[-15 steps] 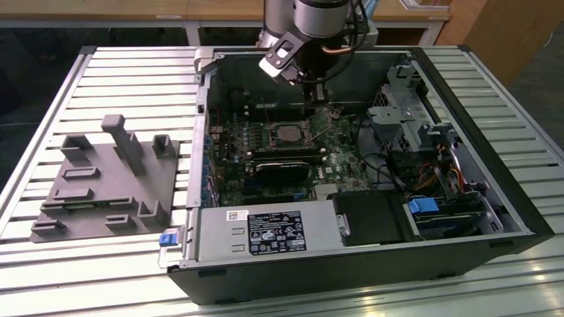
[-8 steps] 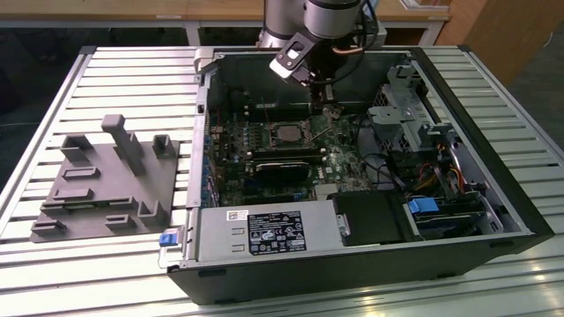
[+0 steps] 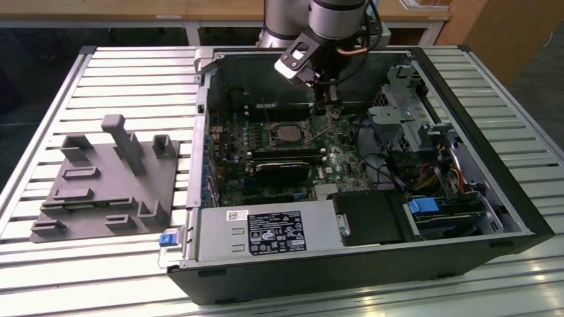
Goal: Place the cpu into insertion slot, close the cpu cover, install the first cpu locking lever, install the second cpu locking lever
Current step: 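Close the cpu cover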
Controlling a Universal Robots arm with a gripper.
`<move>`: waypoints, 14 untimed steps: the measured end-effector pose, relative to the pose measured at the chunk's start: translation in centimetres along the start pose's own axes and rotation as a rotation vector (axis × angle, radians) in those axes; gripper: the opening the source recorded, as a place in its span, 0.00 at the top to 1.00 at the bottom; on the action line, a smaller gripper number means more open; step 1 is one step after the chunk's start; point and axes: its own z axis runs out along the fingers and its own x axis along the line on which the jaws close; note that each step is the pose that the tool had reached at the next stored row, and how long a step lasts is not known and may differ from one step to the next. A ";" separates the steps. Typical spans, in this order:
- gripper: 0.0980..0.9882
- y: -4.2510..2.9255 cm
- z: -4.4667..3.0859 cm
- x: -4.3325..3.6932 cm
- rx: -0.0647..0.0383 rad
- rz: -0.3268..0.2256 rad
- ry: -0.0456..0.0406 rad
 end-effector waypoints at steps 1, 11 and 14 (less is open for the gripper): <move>0.99 0.08 0.04 0.04 0.000 0.000 0.0001; 0.99 1.41 0.48 0.20 0.000 0.000 0.0001; 0.99 1.71 0.52 0.35 0.000 0.000 0.0001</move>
